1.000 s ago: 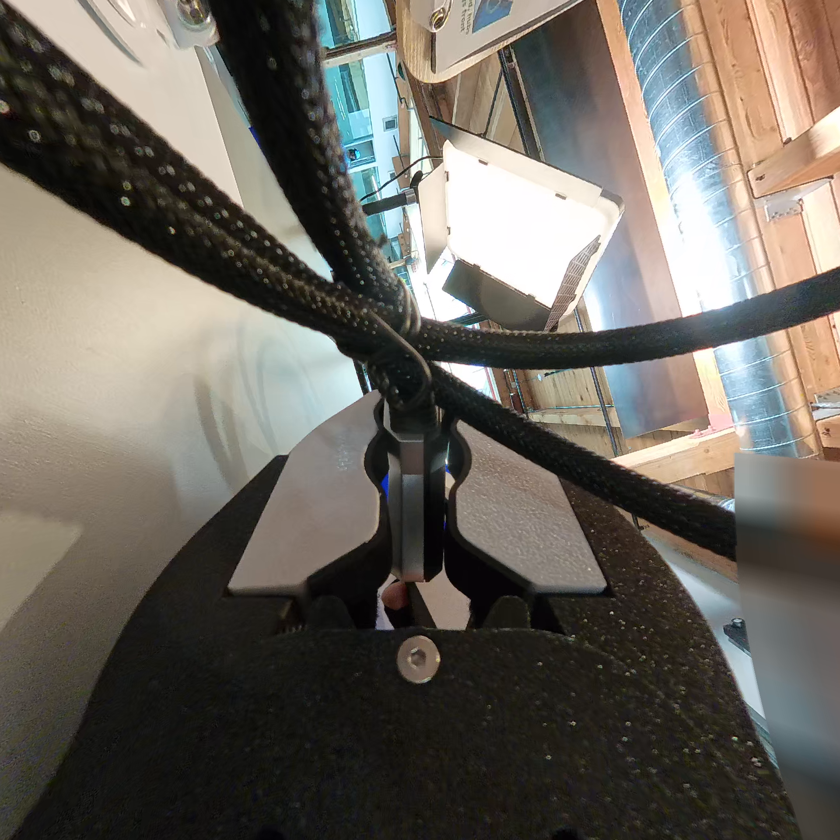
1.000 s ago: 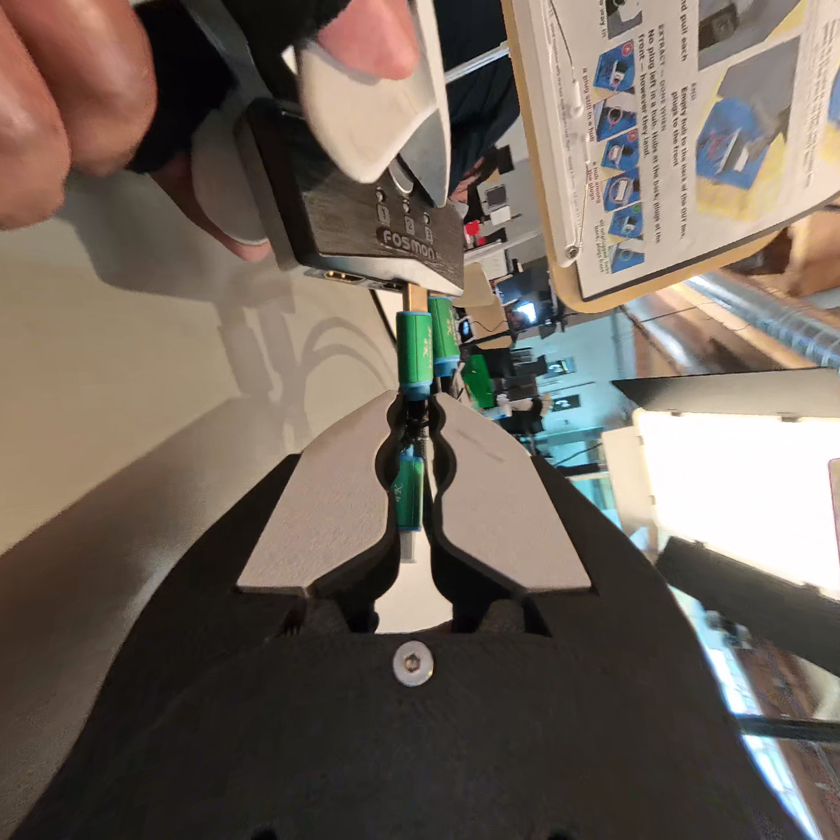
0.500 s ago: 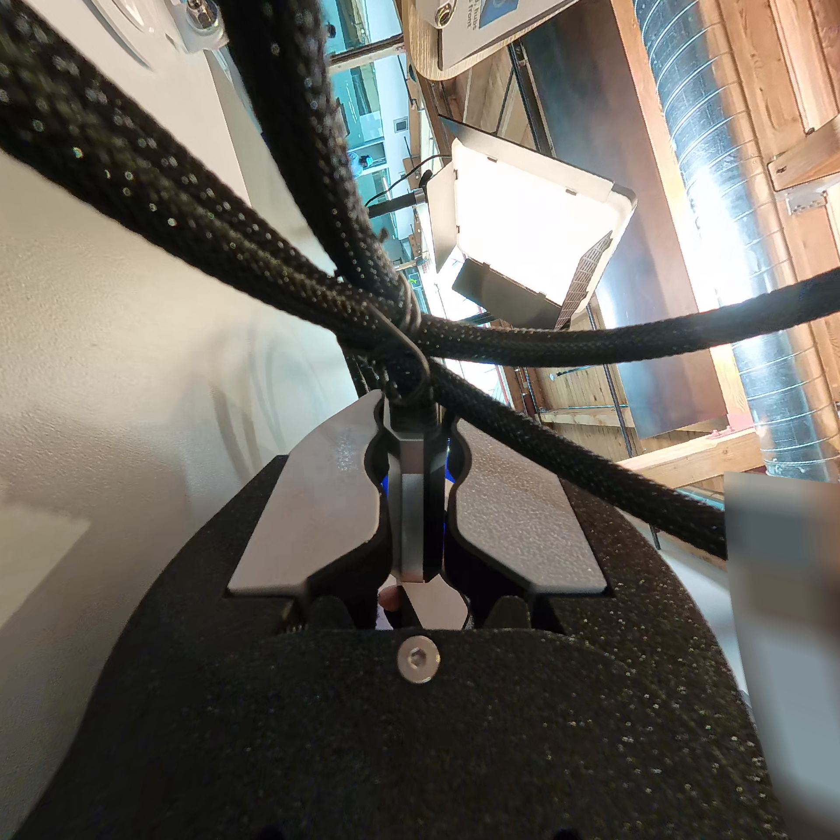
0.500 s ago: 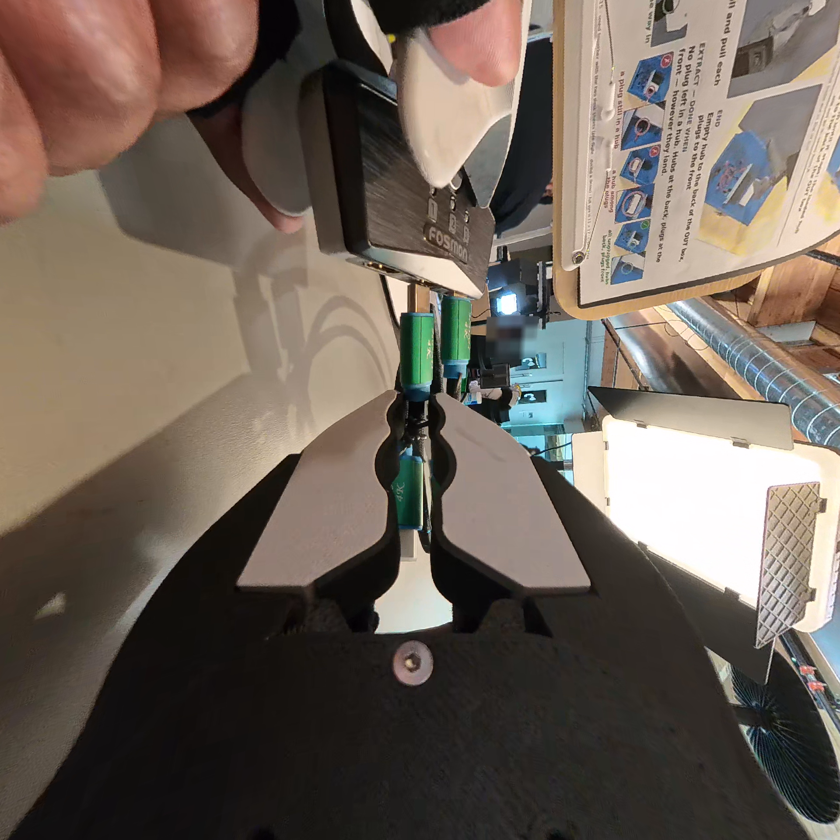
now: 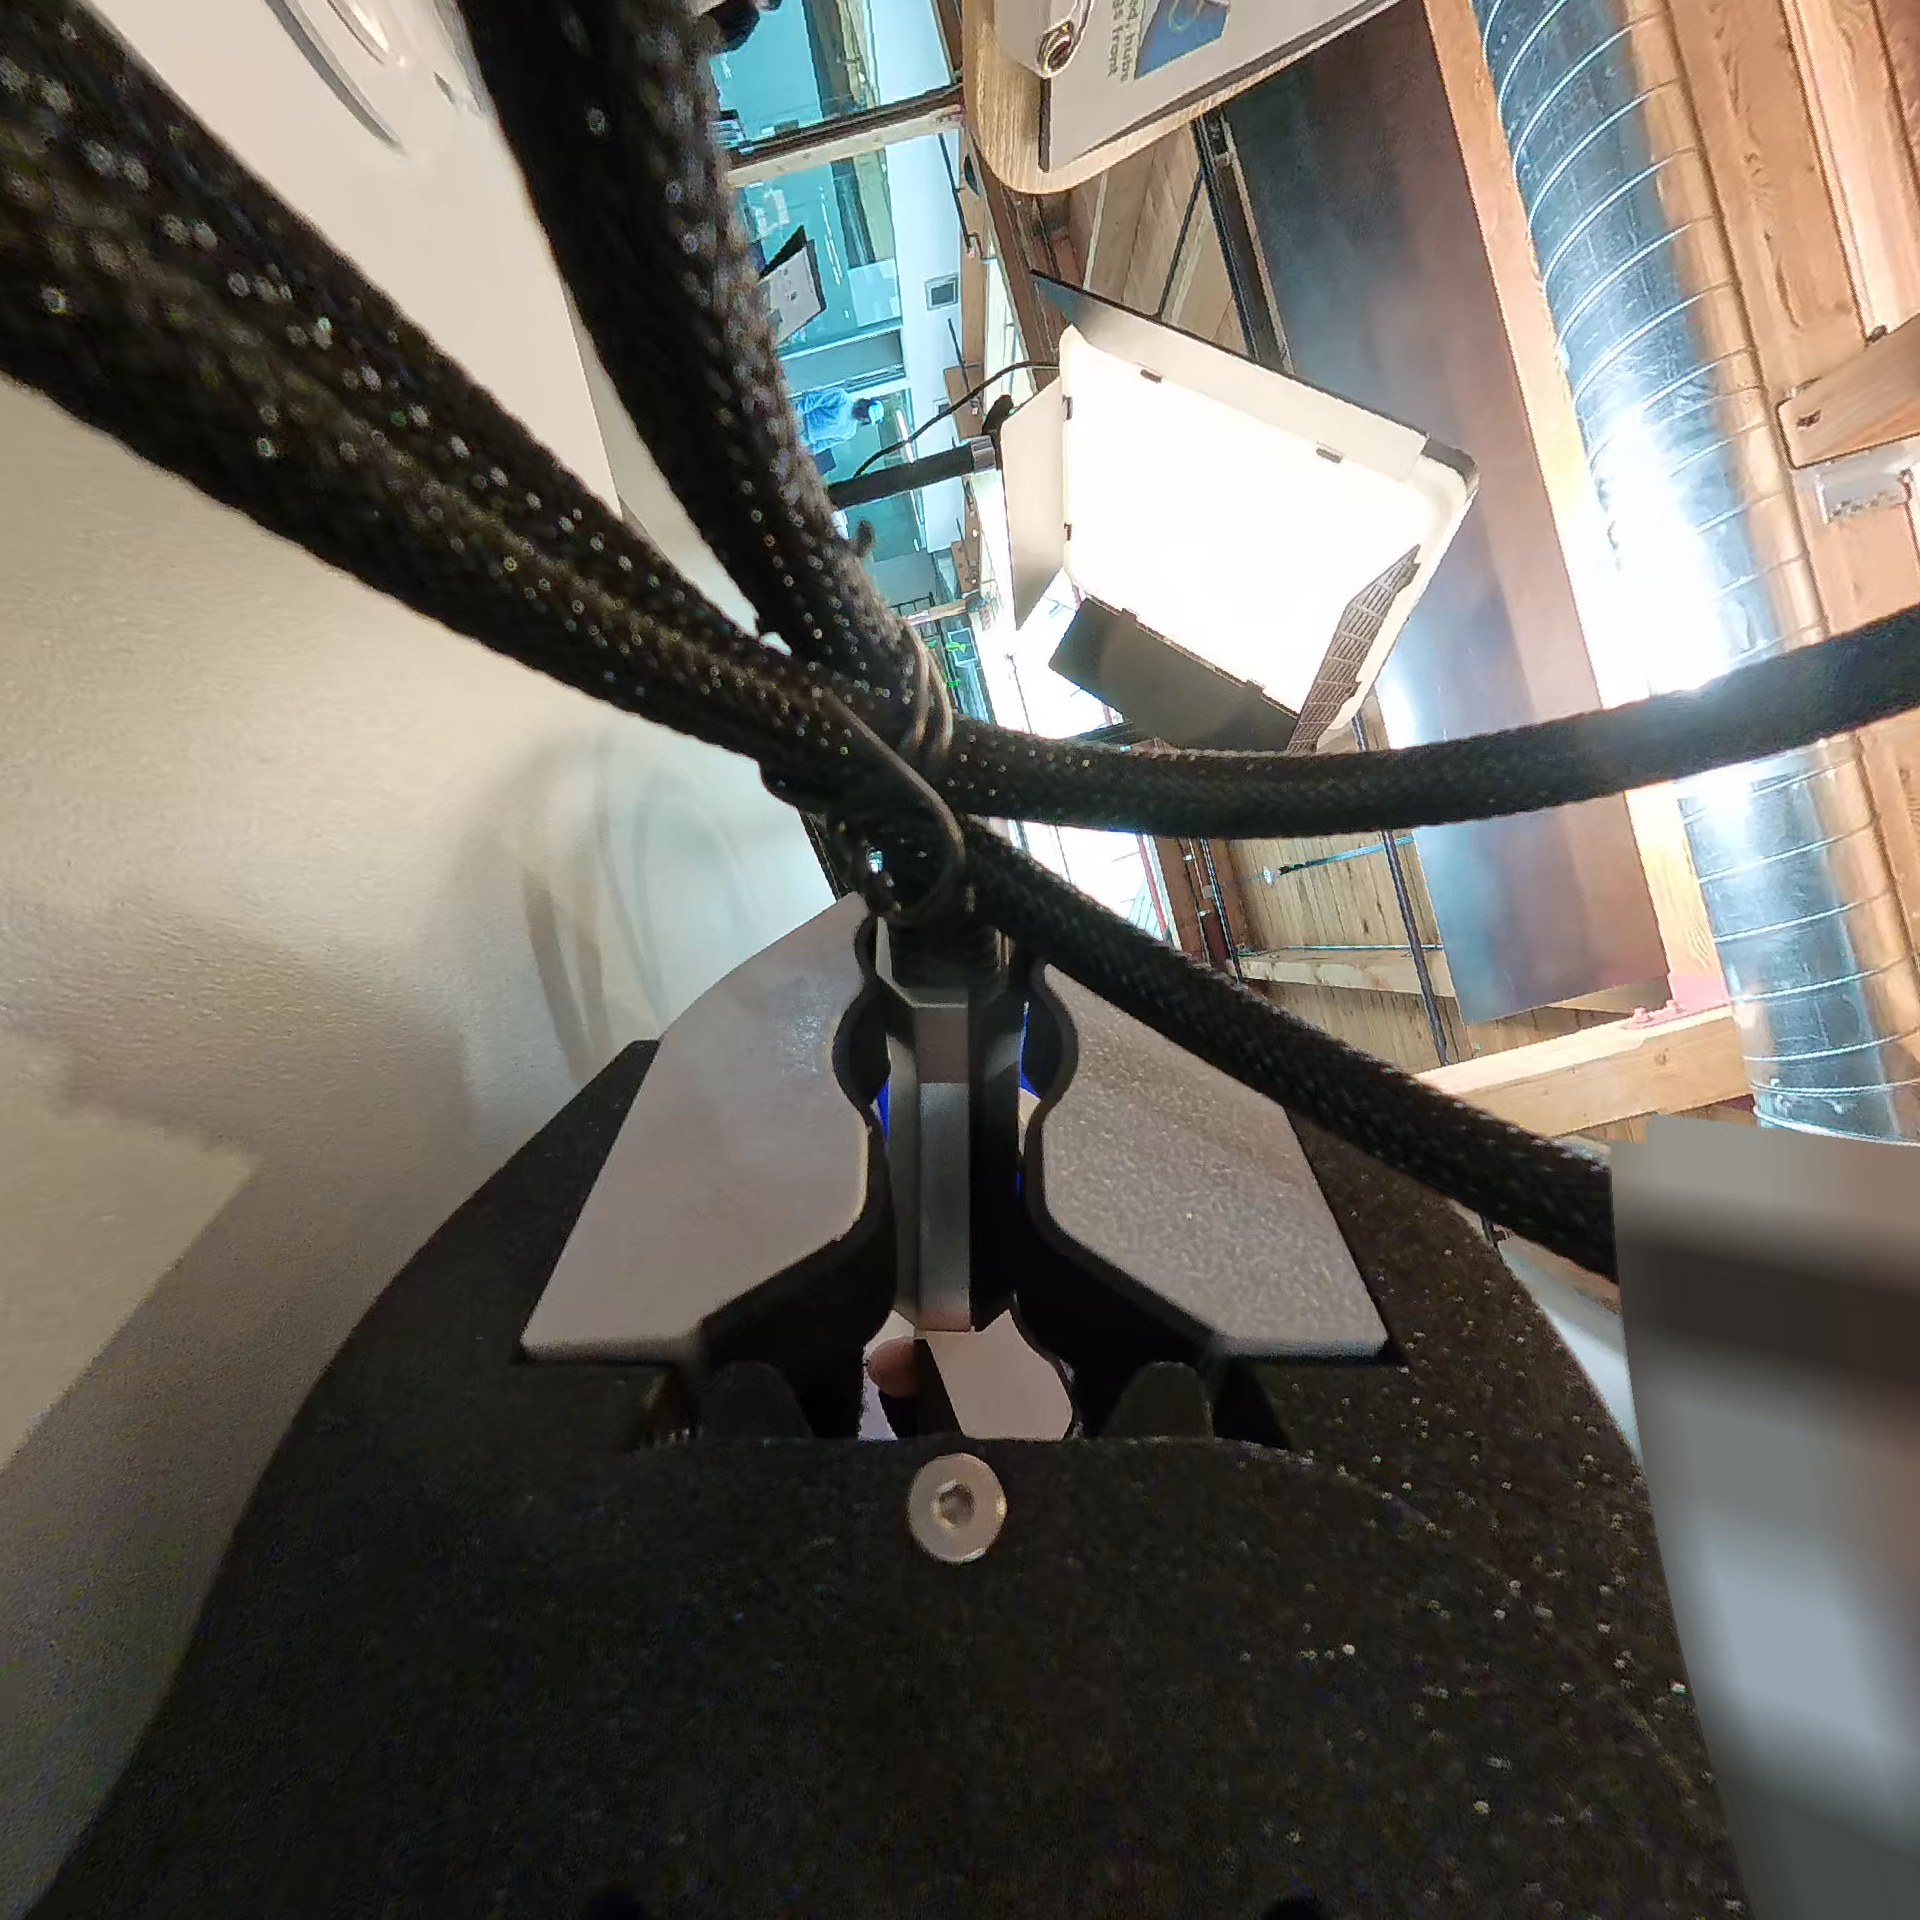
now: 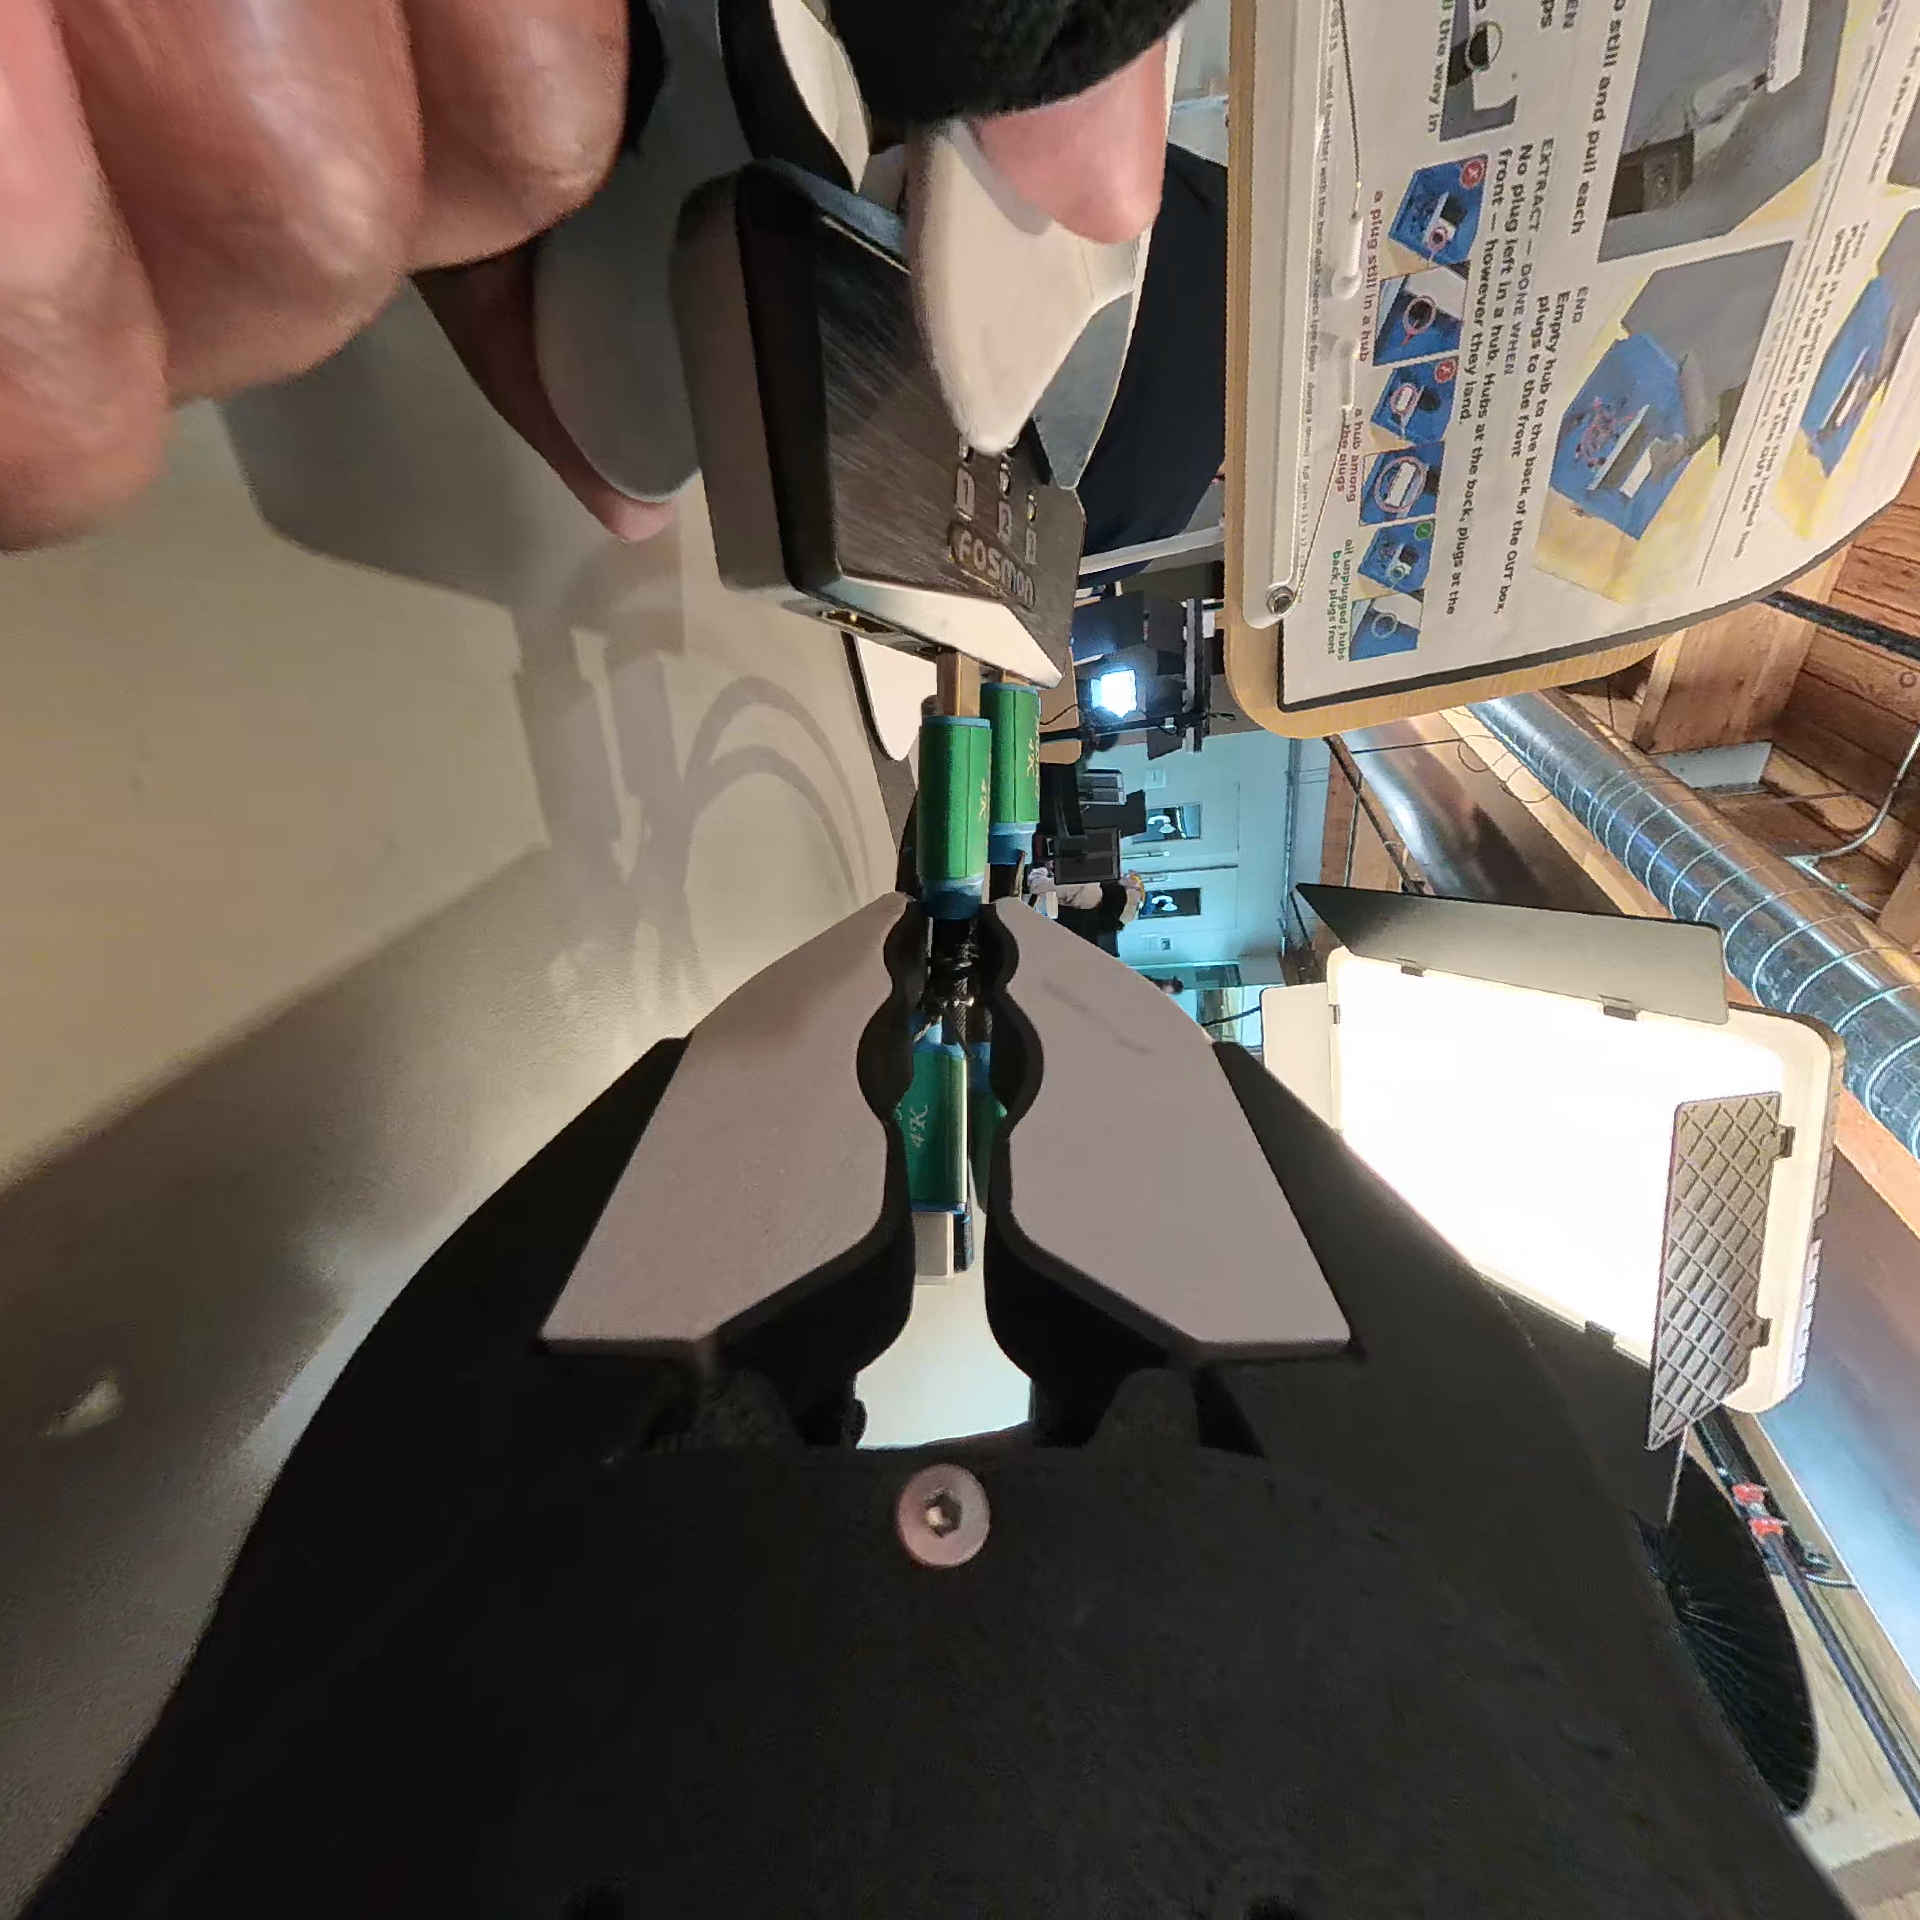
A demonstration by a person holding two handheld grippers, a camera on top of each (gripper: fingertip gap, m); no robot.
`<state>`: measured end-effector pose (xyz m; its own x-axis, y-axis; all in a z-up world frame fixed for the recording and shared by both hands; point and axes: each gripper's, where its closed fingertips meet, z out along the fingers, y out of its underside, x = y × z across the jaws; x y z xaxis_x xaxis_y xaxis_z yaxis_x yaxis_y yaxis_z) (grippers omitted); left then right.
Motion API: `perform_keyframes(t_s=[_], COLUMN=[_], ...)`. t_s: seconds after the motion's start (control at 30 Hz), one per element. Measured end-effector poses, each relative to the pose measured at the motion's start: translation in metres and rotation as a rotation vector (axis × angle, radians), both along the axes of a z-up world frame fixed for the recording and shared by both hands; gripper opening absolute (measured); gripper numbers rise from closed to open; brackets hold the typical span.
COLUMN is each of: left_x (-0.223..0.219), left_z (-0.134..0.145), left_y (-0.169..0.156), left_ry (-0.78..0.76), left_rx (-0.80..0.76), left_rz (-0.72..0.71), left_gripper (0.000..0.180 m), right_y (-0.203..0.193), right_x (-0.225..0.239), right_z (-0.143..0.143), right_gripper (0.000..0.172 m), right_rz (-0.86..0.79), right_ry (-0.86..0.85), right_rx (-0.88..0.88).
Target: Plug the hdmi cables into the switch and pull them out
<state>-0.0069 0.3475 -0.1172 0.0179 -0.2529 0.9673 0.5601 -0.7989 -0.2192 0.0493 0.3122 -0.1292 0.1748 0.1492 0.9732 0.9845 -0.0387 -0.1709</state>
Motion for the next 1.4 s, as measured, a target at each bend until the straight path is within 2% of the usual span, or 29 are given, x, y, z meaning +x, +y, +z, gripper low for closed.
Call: perform_keyframes(t_s=[0.6, 1.03, 1.4], left_x=[-0.011, -0.020, -0.023], left_z=[-0.016, -0.012, -0.014], left_y=[0.001, 0.002, 0.003], left_ry=[-0.011, -0.119, -0.122], left_rx=[-0.131, -0.167, -0.184], left_rz=[0.010, -0.003, 0.012], left_gripper=[0.022, 0.022, 0.022], right_y=[0.000, 0.003, 0.004], right_x=[-0.013, -0.023, -0.027], right_z=[-0.009, 0.000, -0.003], right_gripper=[0.009, 0.009, 0.009], right_rz=[0.053, 0.187, 0.182], right_ry=[-0.191, -0.344, -0.425], right_rx=[0.027, 0.195, 0.222])
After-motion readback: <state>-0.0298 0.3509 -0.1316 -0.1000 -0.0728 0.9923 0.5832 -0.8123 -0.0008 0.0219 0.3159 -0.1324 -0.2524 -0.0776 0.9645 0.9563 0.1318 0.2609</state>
